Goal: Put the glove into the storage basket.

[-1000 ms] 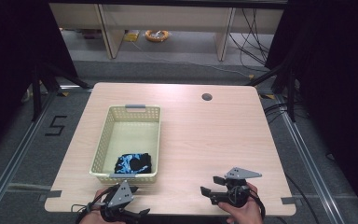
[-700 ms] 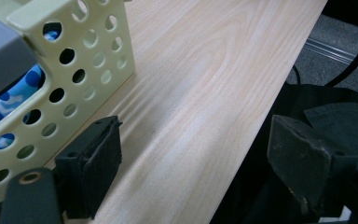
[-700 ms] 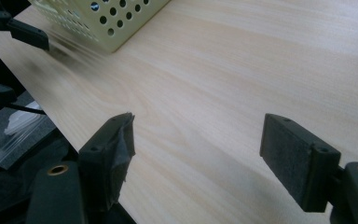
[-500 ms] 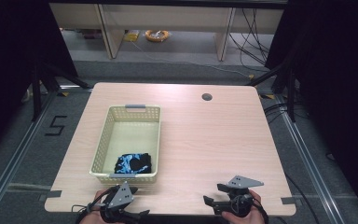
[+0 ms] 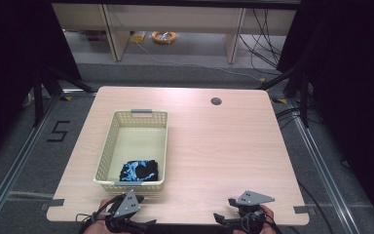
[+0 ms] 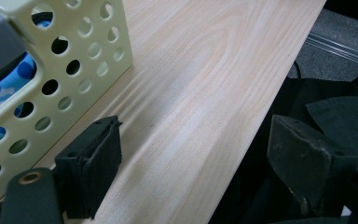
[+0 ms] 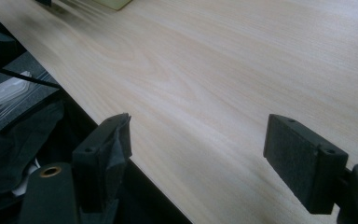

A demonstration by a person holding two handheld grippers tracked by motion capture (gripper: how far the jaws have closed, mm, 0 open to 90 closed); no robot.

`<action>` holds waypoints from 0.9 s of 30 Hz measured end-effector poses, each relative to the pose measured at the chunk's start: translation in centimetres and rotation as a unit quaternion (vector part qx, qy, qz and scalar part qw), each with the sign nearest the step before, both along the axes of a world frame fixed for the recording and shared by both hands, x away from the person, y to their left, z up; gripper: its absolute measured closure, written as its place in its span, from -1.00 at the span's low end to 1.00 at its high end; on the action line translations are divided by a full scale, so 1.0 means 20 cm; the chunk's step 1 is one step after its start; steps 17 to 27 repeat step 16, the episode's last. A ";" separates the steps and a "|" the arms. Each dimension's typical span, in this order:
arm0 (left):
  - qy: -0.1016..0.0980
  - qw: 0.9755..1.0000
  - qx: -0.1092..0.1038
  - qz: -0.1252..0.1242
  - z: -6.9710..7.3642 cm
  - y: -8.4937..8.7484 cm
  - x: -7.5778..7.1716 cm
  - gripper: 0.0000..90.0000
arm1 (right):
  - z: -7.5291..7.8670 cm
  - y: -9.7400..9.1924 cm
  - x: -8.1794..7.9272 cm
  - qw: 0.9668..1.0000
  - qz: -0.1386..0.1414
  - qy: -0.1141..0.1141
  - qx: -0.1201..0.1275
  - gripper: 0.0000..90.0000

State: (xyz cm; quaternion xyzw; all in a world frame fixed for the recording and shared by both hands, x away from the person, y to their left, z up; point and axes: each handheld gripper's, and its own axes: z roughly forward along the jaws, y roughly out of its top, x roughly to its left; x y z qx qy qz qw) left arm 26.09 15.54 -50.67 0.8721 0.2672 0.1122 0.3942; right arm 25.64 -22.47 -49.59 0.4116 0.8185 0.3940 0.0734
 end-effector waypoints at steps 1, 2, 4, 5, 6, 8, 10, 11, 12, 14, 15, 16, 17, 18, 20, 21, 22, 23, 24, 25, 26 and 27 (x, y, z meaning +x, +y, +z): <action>0.000 1.000 0.000 0.000 0.00 0.00 0.00 -0.62 | 0.00 0.00 -0.01 1.000 -0.002 0.009 0.006 -0.47; 0.000 1.000 0.000 0.000 0.00 0.00 0.00 -0.62 | 0.00 0.00 -0.01 1.000 -0.002 0.009 0.006 -0.47; -0.007 1.000 0.008 -0.007 0.00 0.00 0.01 -0.62 | 0.00 0.00 -0.01 1.000 -0.005 0.010 0.005 -0.47; -0.007 1.000 0.008 -0.007 0.00 0.00 0.01 -0.62 | -0.01 -0.01 0.00 1.000 0.003 -0.001 0.000 -0.47; -0.004 1.000 0.003 -0.005 0.00 0.00 0.00 -0.62 | -0.01 0.00 0.00 1.000 0.002 0.001 0.000 -0.47; -0.005 1.000 0.005 -0.006 0.00 0.00 0.01 -0.62 | -0.01 0.00 0.00 1.000 0.003 0.002 0.000 -0.47; -0.001 1.000 0.004 -0.001 0.00 0.00 0.00 -0.62 | -0.01 0.00 0.00 1.000 0.004 0.002 0.000 -0.47; -0.001 1.000 0.004 -0.001 0.00 0.00 0.00 -0.62 | -0.01 0.00 0.00 1.000 0.004 0.002 0.000 -0.47; 0.003 1.000 0.001 -0.001 0.00 0.00 0.00 -0.62 | -0.01 0.00 0.00 1.000 0.004 0.002 0.000 -0.47; 0.002 1.000 -0.001 0.000 0.00 0.00 0.00 -0.62 | -0.01 0.00 0.00 1.000 0.004 0.002 -0.001 -0.47; 0.002 1.000 0.001 0.000 0.00 0.00 0.00 -0.62 | -0.01 0.00 0.00 1.000 -0.001 0.003 -0.004 -0.47; 0.002 1.000 0.001 0.000 0.00 0.00 0.00 -0.62 | -0.01 0.00 0.00 1.000 -0.001 0.003 -0.004 -0.47; 0.002 1.000 0.001 0.000 0.00 0.00 0.00 -0.62 | -0.01 0.00 0.00 1.000 -0.001 0.003 -0.004 -0.47; 0.002 1.000 0.001 0.000 0.00 0.00 0.00 -0.62 | -0.01 0.00 0.00 1.000 -0.001 0.003 -0.004 -0.47; 0.002 1.000 0.001 0.000 0.00 0.00 0.00 -0.62 | -0.01 0.00 0.00 1.000 -0.001 0.003 -0.004 -0.47; 0.002 1.000 0.001 0.000 0.00 0.00 0.00 -0.62 | -0.01 0.00 0.00 1.000 -0.001 0.003 -0.004 -0.47; 0.002 1.000 0.001 0.000 0.00 0.00 0.00 -0.62 | -0.01 0.00 0.00 1.000 -0.001 0.003 -0.004 -0.47; 0.002 1.000 0.001 0.000 0.00 0.00 0.00 -0.62 | -0.01 0.00 0.00 1.000 -0.001 0.003 -0.004 -0.47; 0.002 1.000 0.001 0.000 0.00 0.00 0.00 -0.62 | -0.01 0.00 0.00 1.000 -0.001 0.003 -0.004 -0.47; 0.002 1.000 0.001 0.000 0.00 0.00 0.00 -0.62 | -0.01 0.00 0.00 1.000 -0.001 0.003 -0.004 -0.47; 0.002 1.000 0.001 0.000 0.00 0.00 0.00 -0.62 | -0.01 0.00 0.00 1.000 -0.001 0.003 -0.004 -0.47; 0.002 1.000 0.001 0.000 0.00 0.00 0.00 -0.62 | -0.01 0.00 0.00 1.000 -0.001 0.003 -0.004 -0.47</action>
